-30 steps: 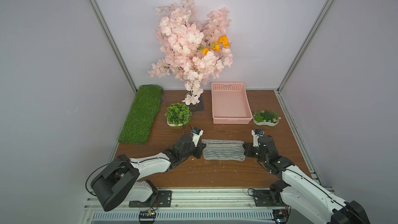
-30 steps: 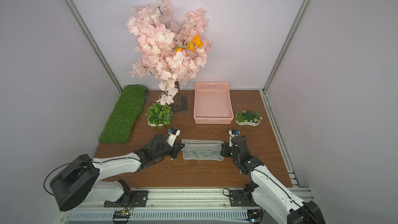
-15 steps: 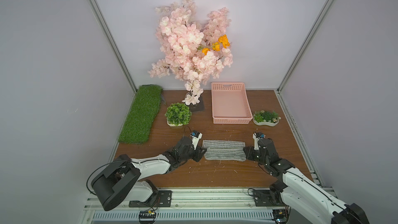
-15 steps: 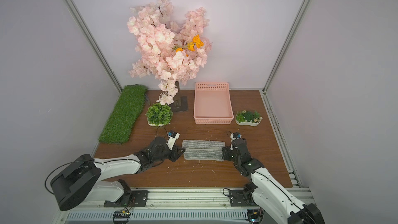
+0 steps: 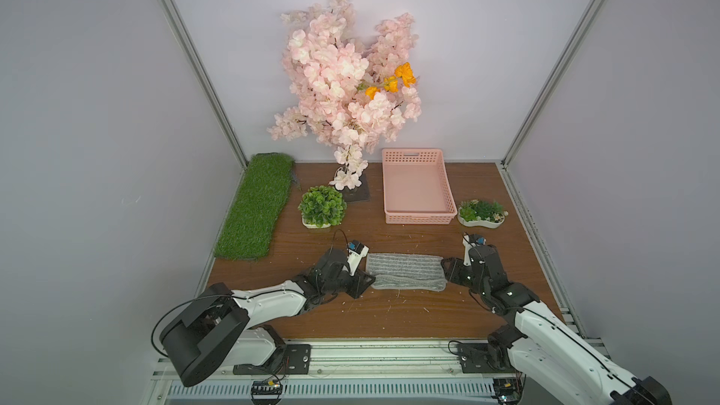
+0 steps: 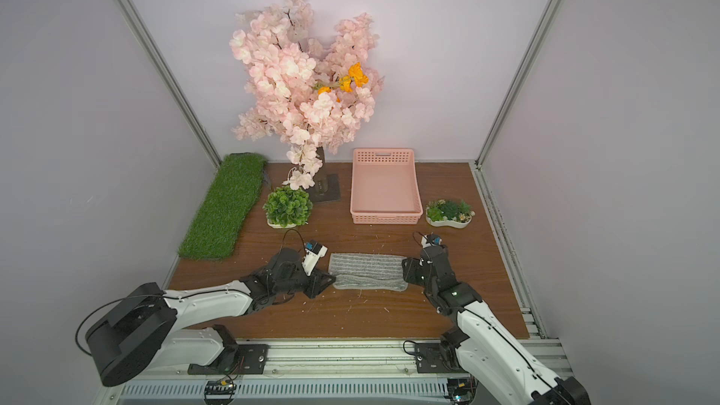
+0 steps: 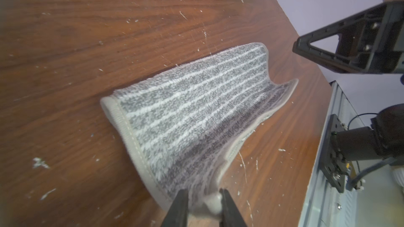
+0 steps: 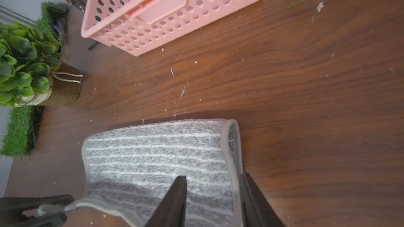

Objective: Fold the square dishcloth
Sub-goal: Fold the cleaning item at the center of the board, then smooth out the cleaning item at the center of the board.

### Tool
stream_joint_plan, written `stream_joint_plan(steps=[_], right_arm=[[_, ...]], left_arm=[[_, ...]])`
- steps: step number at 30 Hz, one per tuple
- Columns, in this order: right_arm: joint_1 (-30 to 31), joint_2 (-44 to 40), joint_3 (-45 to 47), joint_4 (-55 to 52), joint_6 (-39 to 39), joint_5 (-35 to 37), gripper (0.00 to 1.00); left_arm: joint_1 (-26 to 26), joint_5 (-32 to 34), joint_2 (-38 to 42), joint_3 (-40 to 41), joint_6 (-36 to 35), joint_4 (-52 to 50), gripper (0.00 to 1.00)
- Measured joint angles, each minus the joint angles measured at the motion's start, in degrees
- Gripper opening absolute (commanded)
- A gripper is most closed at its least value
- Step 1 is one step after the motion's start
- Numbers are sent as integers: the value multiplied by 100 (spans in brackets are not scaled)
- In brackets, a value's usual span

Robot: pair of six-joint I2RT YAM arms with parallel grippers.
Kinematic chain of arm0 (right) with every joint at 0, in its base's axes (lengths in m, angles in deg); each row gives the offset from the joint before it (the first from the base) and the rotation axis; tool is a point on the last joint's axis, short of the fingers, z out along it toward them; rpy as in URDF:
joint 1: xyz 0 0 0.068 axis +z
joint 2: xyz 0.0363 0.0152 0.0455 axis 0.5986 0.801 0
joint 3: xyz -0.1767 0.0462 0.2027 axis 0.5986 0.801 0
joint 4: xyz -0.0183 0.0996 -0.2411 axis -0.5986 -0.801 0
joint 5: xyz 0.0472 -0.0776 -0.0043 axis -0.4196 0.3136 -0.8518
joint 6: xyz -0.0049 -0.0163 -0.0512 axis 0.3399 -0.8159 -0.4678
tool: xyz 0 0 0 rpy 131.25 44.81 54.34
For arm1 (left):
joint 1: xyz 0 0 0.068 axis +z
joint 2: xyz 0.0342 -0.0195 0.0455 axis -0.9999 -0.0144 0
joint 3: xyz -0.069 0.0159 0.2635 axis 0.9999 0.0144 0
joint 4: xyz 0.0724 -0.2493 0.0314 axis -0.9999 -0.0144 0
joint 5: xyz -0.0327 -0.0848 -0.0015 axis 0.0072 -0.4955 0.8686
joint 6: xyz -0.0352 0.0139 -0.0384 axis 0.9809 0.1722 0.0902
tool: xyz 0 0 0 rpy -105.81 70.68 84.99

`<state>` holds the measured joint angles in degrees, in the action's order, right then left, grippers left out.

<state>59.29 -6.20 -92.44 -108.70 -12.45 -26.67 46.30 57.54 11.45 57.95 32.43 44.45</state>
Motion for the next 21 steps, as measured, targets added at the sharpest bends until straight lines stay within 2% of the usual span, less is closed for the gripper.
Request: stream_joint_plan(steps=[5,7,9,12,13,14,18,21], right_arm=[[0,50,-254,-138,70,33,39],[0,72,-313,-203,111,28,38],[0,87,-345,-258,151,7,37],[0,122,-348,-350,243,-74,35],[0,133,-348,-380,280,-116,35],[0,138,-348,-407,304,-140,35],[0,142,-348,-511,424,-260,34],[0,219,-348,-553,466,-365,34]], left_arm=[[0,-295,-72,-24,2,-24,24],[0,-424,-72,-24,0,-46,28],[0,-568,-72,-24,-7,-61,37],[-7,-787,-70,-24,46,-131,56],[-15,-863,-66,-24,79,-162,58],[-28,-925,-50,-24,85,-177,59],[-48,-1097,214,-26,184,-304,47],[-55,-1078,337,-111,181,-428,44]])
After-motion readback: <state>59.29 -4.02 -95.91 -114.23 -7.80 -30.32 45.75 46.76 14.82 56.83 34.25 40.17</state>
